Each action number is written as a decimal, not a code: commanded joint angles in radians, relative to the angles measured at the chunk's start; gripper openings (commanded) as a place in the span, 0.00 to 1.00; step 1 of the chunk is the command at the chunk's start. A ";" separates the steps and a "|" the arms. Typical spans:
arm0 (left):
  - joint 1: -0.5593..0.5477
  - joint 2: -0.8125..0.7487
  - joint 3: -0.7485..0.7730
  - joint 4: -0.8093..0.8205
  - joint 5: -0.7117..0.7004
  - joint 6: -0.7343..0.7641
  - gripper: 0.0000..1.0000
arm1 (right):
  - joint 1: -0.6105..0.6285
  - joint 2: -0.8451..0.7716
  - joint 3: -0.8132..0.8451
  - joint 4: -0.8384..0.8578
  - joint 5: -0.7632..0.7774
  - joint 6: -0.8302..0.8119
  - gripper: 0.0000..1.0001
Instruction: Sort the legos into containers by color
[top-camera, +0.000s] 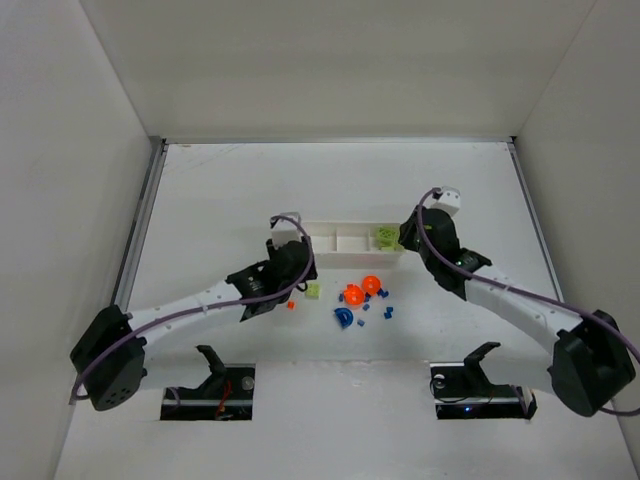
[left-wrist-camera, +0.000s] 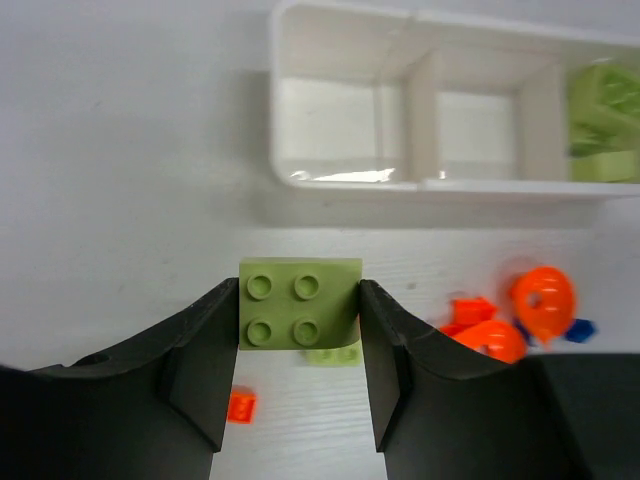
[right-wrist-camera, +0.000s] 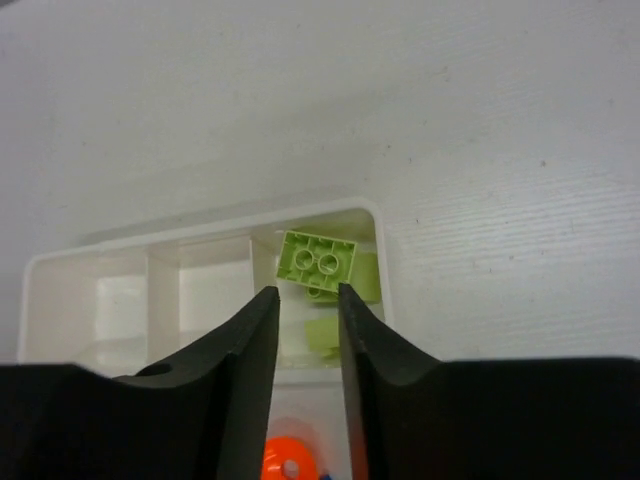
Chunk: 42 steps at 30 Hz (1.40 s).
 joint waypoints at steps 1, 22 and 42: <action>-0.054 0.072 0.161 0.045 0.029 0.036 0.21 | -0.011 -0.095 -0.085 0.050 0.039 0.056 0.28; -0.117 0.832 0.873 0.154 0.150 0.190 0.24 | -0.141 -0.341 -0.303 0.040 0.082 0.142 0.59; -0.086 0.675 0.729 0.189 0.146 0.161 0.58 | -0.071 -0.356 -0.283 0.050 0.085 0.123 0.47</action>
